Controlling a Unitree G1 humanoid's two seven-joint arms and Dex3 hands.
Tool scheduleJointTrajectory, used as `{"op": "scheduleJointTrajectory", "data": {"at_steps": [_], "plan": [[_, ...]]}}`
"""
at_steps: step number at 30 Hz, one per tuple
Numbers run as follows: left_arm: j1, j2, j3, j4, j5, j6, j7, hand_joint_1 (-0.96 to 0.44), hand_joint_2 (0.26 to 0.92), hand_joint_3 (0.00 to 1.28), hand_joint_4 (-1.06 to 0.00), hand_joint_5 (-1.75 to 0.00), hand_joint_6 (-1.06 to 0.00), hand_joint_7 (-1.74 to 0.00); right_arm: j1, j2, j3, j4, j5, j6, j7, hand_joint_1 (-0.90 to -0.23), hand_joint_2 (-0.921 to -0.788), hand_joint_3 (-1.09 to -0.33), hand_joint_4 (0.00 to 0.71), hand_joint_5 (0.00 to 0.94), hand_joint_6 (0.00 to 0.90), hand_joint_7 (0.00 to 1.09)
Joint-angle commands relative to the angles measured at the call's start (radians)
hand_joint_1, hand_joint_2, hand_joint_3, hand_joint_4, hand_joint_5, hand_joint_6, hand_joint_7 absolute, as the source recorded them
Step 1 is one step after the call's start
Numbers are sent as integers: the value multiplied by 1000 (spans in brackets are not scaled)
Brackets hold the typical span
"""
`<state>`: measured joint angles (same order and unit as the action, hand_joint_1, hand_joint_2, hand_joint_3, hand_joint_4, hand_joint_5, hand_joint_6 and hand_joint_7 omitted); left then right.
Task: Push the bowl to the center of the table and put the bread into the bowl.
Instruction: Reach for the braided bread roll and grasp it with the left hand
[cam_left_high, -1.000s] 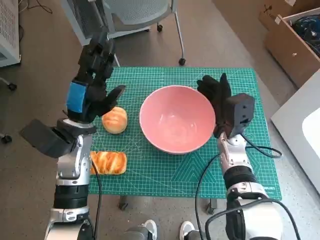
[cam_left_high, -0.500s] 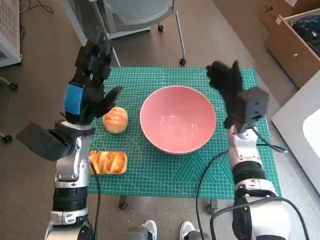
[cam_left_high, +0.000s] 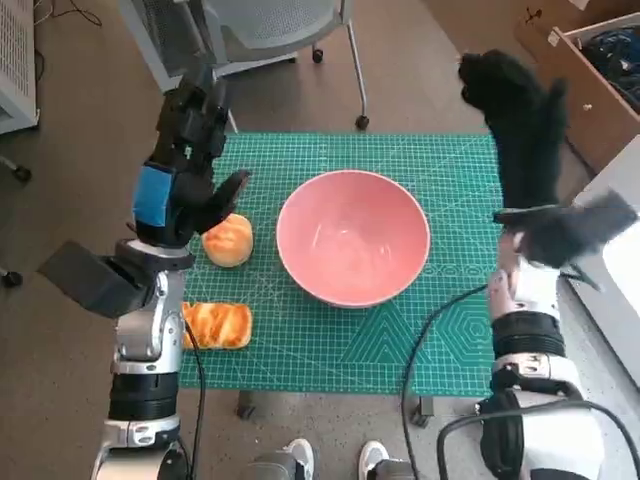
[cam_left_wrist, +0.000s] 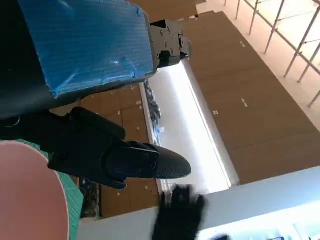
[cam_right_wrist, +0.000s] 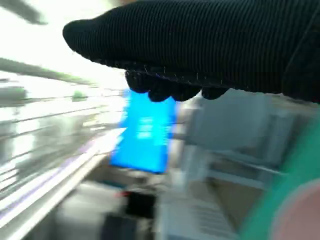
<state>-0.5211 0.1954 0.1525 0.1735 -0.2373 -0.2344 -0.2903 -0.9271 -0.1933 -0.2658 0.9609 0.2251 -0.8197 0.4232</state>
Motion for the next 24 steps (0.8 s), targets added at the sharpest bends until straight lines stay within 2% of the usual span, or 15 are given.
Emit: {"op": "scheduleJointTrajectory", "data": {"at_steps": [1, 8, 12, 16, 24], "plan": [[-25, 15, -2, -24, -6, 13, -14, -663, 921, 242, 1, 1, 1, -252, 62, 8, 13, -68, 13, -21, 21, -652, -921, -811, 161, 0, 102, 321], [-8, 83, -2, -104, 23, 65, -43, -654, 921, 239, 1, 1, 1, -251, 110, 9, 36, -194, 20, 23, 15, -676, -921, -792, 168, 4, 124, 331], [28, 190, -1, -178, 104, 101, -65, -622, 912, 227, 1, 1, 1, -241, 137, 8, 50, -260, 21, 40, 12, -682, -921, -780, 178, 8, 137, 337], [94, 306, 18, -287, 187, 178, -89, -597, 903, 209, -5, -2, 1, -236, 156, 6, 61, -307, 7, 34, 2, -681, -921, -774, 182, 9, 144, 339], [214, 430, 52, -424, 248, 269, -126, -480, 884, 96, -17, -4, 1, -270, 157, 15, 74, -334, 17, 34, 6, -668, -921, -744, 188, 8, 158, 333]]}}
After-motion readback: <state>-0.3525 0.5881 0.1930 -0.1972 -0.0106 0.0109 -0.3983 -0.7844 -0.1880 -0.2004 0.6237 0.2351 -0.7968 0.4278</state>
